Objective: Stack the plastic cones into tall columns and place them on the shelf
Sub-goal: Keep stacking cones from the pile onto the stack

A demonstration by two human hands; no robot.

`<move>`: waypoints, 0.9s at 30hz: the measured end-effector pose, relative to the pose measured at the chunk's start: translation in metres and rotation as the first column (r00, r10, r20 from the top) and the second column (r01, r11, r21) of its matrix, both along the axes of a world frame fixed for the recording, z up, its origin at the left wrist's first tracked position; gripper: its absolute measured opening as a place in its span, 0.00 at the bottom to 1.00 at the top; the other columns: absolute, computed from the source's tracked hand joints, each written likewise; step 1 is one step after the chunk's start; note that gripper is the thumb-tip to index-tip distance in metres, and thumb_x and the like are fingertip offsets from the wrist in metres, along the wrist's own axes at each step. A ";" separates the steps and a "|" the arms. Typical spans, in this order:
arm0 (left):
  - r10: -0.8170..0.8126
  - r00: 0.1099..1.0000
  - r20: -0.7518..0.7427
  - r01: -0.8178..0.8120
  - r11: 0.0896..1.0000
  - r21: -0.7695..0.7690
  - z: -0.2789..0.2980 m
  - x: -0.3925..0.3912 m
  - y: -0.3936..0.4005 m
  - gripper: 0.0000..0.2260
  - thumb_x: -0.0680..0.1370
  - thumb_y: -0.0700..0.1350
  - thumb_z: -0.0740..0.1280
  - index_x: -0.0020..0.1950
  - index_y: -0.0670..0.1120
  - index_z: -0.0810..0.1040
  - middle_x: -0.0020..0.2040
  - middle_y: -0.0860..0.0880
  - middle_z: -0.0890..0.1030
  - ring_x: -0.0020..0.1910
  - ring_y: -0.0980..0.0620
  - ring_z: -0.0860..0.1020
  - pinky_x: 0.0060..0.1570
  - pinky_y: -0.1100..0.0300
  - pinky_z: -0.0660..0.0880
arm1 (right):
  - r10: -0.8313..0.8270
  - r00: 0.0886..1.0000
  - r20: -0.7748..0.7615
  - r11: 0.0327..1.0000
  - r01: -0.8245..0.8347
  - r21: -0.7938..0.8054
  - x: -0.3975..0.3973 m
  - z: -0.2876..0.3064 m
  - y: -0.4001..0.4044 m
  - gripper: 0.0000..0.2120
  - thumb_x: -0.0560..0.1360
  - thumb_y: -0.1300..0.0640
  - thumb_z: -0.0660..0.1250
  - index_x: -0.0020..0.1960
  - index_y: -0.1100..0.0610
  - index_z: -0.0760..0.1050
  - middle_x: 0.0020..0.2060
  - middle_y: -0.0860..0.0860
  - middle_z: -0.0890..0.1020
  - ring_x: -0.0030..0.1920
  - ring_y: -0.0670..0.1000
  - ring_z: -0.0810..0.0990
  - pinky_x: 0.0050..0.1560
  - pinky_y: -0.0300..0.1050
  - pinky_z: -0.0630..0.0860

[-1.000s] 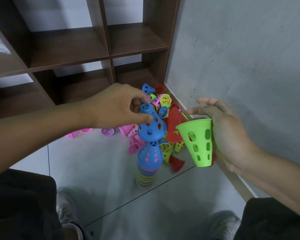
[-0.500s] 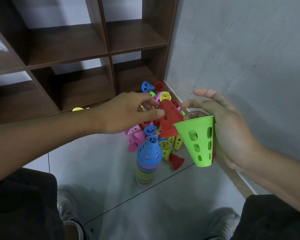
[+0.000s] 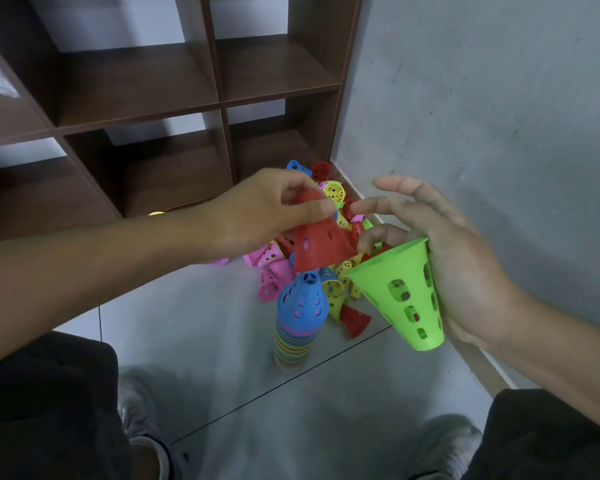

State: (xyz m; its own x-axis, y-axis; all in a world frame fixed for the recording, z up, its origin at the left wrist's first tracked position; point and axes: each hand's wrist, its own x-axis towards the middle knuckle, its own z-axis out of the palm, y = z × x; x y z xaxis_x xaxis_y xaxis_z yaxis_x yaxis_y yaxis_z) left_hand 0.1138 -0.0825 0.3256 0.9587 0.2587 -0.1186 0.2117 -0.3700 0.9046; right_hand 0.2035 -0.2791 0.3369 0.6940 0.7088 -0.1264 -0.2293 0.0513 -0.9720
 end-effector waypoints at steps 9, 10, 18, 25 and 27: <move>-0.220 0.974 -0.054 0.223 0.898 0.380 -0.018 -0.007 -0.003 0.24 0.73 0.58 0.73 0.67 0.55 0.74 0.59 0.60 0.81 0.57 0.61 0.79 0.54 0.61 0.79 | -0.123 0.981 0.151 0.963 0.155 -0.219 0.009 -0.005 -0.001 0.08 0.83 0.57 0.60 0.59 0.52 0.76 0.49 0.50 0.86 0.46 0.58 0.79 0.50 0.61 0.73; -0.222 0.974 -0.047 0.223 0.900 0.374 -0.018 -0.007 -0.004 0.26 0.72 0.60 0.72 0.68 0.55 0.74 0.59 0.60 0.81 0.56 0.61 0.79 0.53 0.61 0.79 | -0.130 0.979 0.154 0.960 0.163 -0.226 0.010 -0.005 -0.001 0.08 0.83 0.57 0.60 0.58 0.52 0.76 0.49 0.50 0.86 0.47 0.58 0.79 0.50 0.60 0.73; -0.169 0.985 0.047 0.141 0.922 0.360 -0.009 -0.003 -0.007 0.20 0.75 0.57 0.71 0.64 0.51 0.76 0.56 0.59 0.82 0.50 0.63 0.80 0.45 0.72 0.76 | -0.144 0.974 0.176 0.948 0.187 -0.259 0.006 -0.004 -0.001 0.08 0.83 0.54 0.60 0.59 0.53 0.76 0.49 0.49 0.87 0.47 0.58 0.81 0.54 0.67 0.77; -0.234 0.959 0.162 0.180 0.940 0.291 0.000 -0.006 -0.021 0.13 0.79 0.56 0.68 0.56 0.50 0.83 0.52 0.57 0.83 0.53 0.57 0.81 0.49 0.60 0.79 | -0.198 0.975 0.098 0.946 0.217 -0.242 0.004 -0.003 0.006 0.10 0.84 0.51 0.59 0.57 0.54 0.76 0.50 0.52 0.86 0.42 0.55 0.82 0.44 0.54 0.76; -0.254 0.947 0.199 0.202 0.947 0.249 0.002 -0.007 -0.025 0.11 0.80 0.54 0.67 0.55 0.48 0.83 0.52 0.58 0.82 0.53 0.54 0.81 0.51 0.58 0.80 | -0.227 0.971 0.076 0.939 0.239 -0.247 0.005 -0.002 0.007 0.12 0.84 0.48 0.59 0.55 0.54 0.77 0.49 0.53 0.86 0.40 0.53 0.82 0.43 0.52 0.78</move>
State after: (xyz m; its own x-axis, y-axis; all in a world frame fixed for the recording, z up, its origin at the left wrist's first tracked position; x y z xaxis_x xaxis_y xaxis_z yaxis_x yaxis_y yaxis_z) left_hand 0.1064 -0.1075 0.3278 0.9894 0.0247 0.1428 -0.1019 -0.5812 0.8073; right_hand 0.2086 -0.2716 0.3347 0.8449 0.4757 -0.2444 -0.1958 -0.1502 -0.9691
